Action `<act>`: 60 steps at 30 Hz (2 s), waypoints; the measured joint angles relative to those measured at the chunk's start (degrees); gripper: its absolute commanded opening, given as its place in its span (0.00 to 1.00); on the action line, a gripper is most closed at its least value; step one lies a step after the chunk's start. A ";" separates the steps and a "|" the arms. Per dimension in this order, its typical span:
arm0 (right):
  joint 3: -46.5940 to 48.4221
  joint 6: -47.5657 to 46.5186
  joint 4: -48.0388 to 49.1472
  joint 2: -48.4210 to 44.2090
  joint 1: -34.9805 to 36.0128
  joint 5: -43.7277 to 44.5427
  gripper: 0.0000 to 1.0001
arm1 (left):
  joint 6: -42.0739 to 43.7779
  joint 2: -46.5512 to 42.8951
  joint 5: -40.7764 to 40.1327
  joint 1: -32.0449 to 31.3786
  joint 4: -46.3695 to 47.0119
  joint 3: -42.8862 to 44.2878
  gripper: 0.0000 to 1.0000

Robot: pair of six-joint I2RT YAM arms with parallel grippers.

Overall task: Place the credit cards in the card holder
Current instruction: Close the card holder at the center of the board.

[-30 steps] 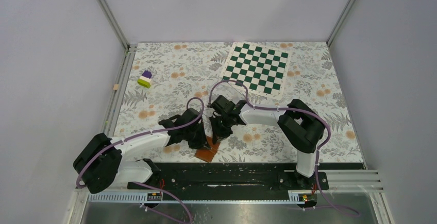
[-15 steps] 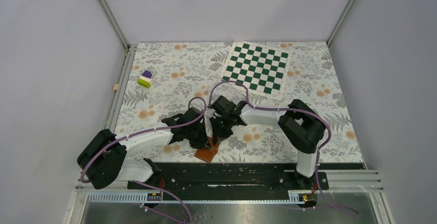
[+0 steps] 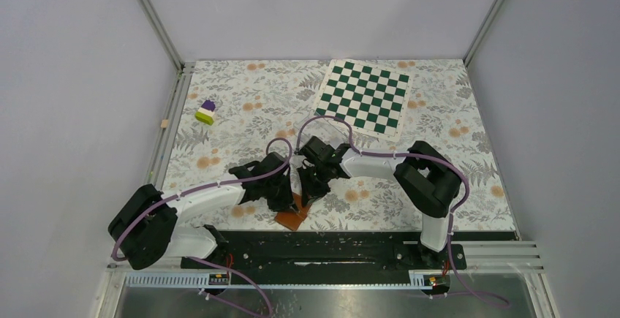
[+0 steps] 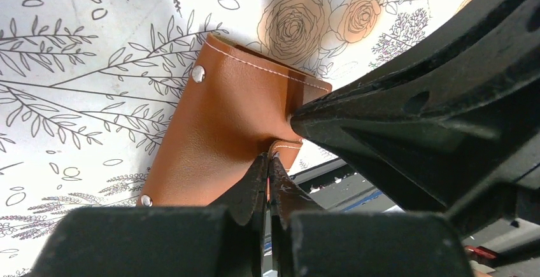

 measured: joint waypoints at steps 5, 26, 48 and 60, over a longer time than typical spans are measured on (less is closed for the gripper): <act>0.00 0.02 0.00 0.00 0.00 0.00 0.06 | -0.04 -0.81 -0.33 -0.24 -0.72 -0.07 0.00; 0.22 -0.02 -0.26 0.09 0.02 -0.37 0.06 | -1.09 -0.61 -0.61 -0.44 -0.70 -0.55 0.00; -4.33 1.99 4.00 -5.09 1.75 -4.20 0.00 | -1.60 -0.63 -0.68 -0.44 -0.90 -0.55 0.00; -2.99 1.92 3.87 -0.98 2.64 -3.91 0.00 | -1.62 -0.63 -0.68 -0.44 -0.98 -0.55 0.00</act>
